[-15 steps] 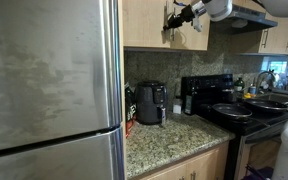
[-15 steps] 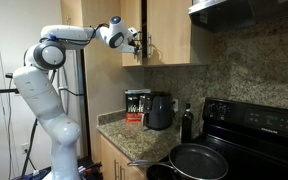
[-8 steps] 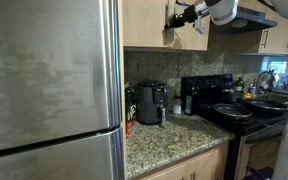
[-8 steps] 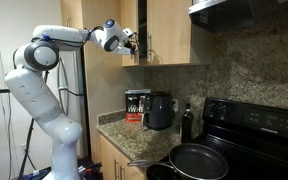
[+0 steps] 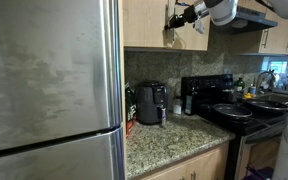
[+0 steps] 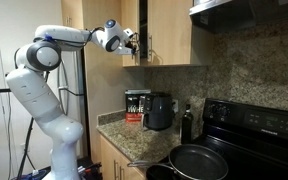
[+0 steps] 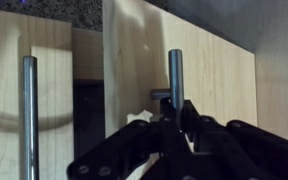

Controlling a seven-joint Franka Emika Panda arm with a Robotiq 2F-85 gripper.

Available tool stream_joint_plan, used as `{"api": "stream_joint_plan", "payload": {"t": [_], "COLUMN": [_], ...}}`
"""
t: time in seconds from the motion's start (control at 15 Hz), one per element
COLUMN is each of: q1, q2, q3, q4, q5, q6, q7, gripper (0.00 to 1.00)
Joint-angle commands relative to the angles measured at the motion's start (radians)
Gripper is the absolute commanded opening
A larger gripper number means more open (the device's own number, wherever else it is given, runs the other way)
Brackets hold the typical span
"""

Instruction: Open the left cabinet door

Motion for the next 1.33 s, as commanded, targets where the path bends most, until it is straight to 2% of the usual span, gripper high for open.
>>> {"api": "stream_joint_plan", "payload": {"t": [0.0, 0.27, 0.4, 0.47, 0.53, 0.73, 0.8, 0.93, 1.27], "q1": [0.079, 0.091, 0.102, 0.052, 0.054, 0.053, 0.053, 0.129, 0.166], "q2": [-0.061, -0.091, -0.096, -0.049, -0.049, -0.039, -0.039, -0.071, -0.154], "q3": [0.006, 0.000, -0.027, -0.026, -0.031, -0.032, -0.032, -0.041, 0.005], "q4": [-0.072, -0.113, -0.089, -0.035, -0.034, -0.029, -0.029, -0.069, -0.154], "q5": [0.026, 0.023, 0.029, -0.013, -0.017, -0.022, -0.023, 0.042, 0.052], "q6": [-0.087, -0.086, -0.117, -0.020, -0.020, -0.006, -0.006, -0.087, -0.050], "q7": [0.015, 0.019, 0.006, 0.011, 0.010, 0.011, 0.011, -0.012, 0.015], "gripper": [0.04, 0.04, 0.04, 0.04, 0.15, 0.15, 0.04, 0.04, 0.04]}}
